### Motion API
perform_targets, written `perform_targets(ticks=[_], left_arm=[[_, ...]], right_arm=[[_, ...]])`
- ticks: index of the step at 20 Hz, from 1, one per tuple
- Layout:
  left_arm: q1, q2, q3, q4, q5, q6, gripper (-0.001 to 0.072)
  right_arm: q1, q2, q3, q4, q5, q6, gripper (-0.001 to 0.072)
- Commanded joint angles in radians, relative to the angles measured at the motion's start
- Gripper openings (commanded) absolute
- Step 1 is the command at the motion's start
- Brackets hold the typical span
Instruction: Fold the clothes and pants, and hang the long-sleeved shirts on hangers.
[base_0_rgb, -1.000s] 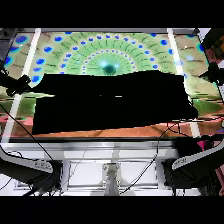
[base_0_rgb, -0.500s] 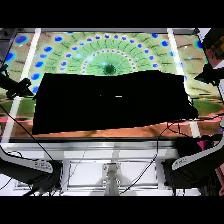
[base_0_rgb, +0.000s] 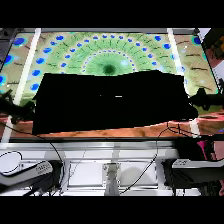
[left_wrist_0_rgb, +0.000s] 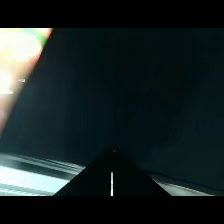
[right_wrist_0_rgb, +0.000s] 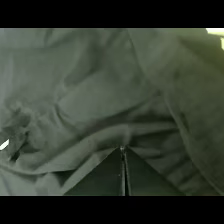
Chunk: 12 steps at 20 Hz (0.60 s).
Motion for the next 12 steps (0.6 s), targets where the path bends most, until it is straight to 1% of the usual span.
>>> perform_targets(ticks=[1,2,3,4,5,6,7,9,10,12], left_arm=[[0.099,0.236,-0.310,-0.242,0.143,-0.006,0.0006],[0.133,0.290,-0.364,-0.277,0.148,-0.011,0.0006],[0.169,0.339,-0.411,-0.284,0.148,-0.035,0.0007],[0.201,0.375,-0.443,-0.282,0.147,-0.065,0.0041],[0.233,0.405,-0.468,-0.283,0.148,-0.091,0.0228],[0.258,0.422,-0.483,-0.282,0.146,-0.114,0.0516],[0.282,0.427,-0.491,-0.276,0.144,-0.162,0.0581],[0.303,0.425,-0.492,-0.227,0.143,-0.177,0.0581],[0.305,0.424,-0.492,-0.186,0.145,-0.193,0.0581],[0.305,0.424,-0.492,-0.117,0.144,-0.252,0.0581]], right_arm=[[-0.011,0.069,-0.192,0.054,-0.161,-0.062,0.0017],[-0.010,0.064,-0.192,0.056,-0.163,-0.061,0.0021],[-0.010,0.063,-0.192,0.059,-0.171,-0.061,0.0074],[-0.010,0.063,-0.191,0.059,-0.184,-0.062,0.0221],[-0.010,0.063,-0.191,0.059,-0.187,-0.062,0.0350],[-0.010,0.063,-0.191,0.059,-0.185,-0.062,0.0358],[-0.010,0.063,-0.191,0.061,-0.186,-0.062,0.0358],[-0.010,0.063,-0.191,0.072,-0.186,-0.062,0.0359],[-0.010,0.063,-0.191,0.080,-0.185,-0.062,0.0381],[-0.010,0.063,-0.191,0.083,-0.183,-0.063,0.0386]])
